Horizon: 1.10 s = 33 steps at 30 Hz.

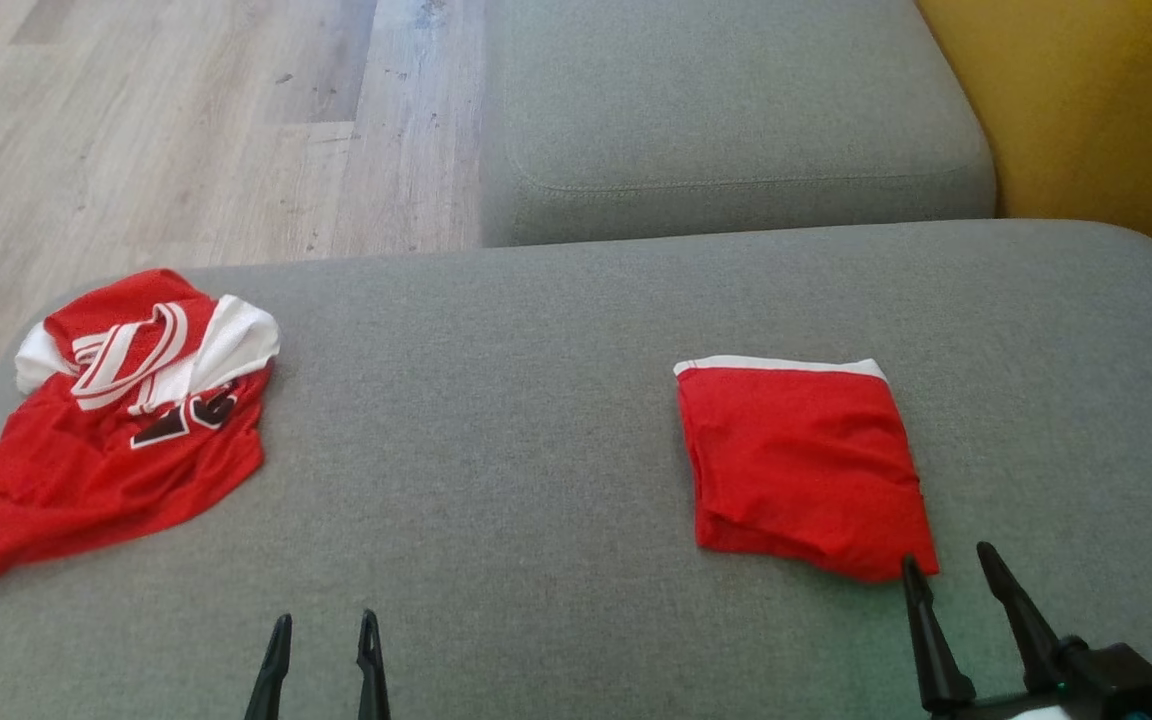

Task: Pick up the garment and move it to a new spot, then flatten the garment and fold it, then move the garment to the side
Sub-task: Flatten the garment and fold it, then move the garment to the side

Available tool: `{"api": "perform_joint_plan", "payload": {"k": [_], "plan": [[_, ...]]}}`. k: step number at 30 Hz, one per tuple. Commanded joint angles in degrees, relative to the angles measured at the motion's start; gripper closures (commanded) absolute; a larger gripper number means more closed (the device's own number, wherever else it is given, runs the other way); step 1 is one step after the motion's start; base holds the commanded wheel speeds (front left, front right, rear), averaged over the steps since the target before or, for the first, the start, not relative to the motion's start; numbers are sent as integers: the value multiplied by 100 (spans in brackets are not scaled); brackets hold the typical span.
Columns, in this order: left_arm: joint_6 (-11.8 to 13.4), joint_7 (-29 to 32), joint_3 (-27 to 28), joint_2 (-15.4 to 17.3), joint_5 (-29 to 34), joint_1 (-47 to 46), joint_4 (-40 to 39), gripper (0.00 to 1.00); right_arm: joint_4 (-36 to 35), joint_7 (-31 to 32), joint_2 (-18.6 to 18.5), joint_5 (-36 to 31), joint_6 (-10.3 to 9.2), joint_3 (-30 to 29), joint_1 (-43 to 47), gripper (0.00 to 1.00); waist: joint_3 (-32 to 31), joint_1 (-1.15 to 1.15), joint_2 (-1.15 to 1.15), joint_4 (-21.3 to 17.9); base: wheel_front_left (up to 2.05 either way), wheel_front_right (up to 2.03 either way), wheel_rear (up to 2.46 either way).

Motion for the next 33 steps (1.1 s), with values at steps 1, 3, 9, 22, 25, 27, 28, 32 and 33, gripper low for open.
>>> {"api": "perform_joint_plan", "payload": {"k": [1, 3, 9, 22, 25, 27, 28, 32, 33], "plan": [[-25, -29, 208, -53, 8, -196, -159, 0, -154, -62, -146, 11, 37, 148, -174, 0, 16, 0, 0, -15, 0, 0, 0], [-41, -29, 207, -53, 10, -202, -152, 0, -146, -62, -144, 10, 37, 165, -190, 0, 24, 0, 0, -28, 0, 0, 0], [-70, -29, 216, -53, 23, -222, -174, 0, -128, -62, -145, 8, 37, 191, -215, 0, 60, 0, 0, -49, 0, 0, 0], [-362, -29, 206, -53, -431, -334, -241, 0, 134, -62, -346, -14, 37, 204, -634, 0, 478, 0, 0, -38, 0, 0, 0], [-409, -29, 183, -53, -406, -409, -263, 0, 435, -62, -453, 123, 37, 155, -926, 0, 611, 0, 0, -13, 0, 0, 0], [-405, -29, 161, -53, -353, -485, -303, 0, 734, -62, -617, 137, 37, 134, -1165, 0, 721, 0, 0, 19, 0, 0, 0], [-418, -29, 139, -53, -339, -535, -334, 0, 912, -56, -687, 178, 37, 121, -1305, 0, 783, 0, 0, 36, 0, 0, 0], [-435, -29, 59, -53, -285, -721, -388, 0, 1668, 377, -878, 572, 37, 79, -1899, 0, 991, 0, 0, 107, 0, 0, 0], [-432, -29, 43, -53, -277, -766, -403, 0, 1849, 557, -926, 670, 37, 110, -2053, 0, 1047, 0, 0, 120, 0, 0, 0]]}}
